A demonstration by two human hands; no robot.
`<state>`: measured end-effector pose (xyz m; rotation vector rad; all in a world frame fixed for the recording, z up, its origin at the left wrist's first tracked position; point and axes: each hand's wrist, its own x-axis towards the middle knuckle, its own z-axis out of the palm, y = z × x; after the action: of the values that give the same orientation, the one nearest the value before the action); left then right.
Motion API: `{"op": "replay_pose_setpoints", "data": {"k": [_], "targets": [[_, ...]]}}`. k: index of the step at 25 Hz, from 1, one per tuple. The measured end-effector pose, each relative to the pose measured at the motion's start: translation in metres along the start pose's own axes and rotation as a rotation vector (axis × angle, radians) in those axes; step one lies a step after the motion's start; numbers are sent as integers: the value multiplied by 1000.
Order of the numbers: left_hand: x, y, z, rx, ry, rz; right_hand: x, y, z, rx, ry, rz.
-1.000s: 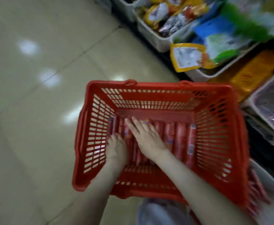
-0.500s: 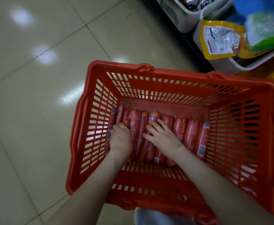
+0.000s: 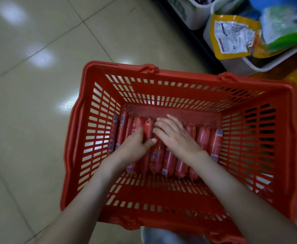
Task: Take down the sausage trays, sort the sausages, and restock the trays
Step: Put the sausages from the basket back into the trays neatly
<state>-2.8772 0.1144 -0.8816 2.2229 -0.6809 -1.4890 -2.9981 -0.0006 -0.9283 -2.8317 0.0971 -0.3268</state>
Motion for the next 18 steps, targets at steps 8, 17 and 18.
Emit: {"op": "replay_pose_setpoints", "data": {"k": [8,17,18], "targets": [[-6,27,29,-274,-21,98,-27,-2,-43,530,-35,638],[-106,184,172,-630,-358,291,-186,-44,-231,1142,259,1098],[-114,191,195,-459,-314,383,-211,-52,-245,1120,309,1154]]}}
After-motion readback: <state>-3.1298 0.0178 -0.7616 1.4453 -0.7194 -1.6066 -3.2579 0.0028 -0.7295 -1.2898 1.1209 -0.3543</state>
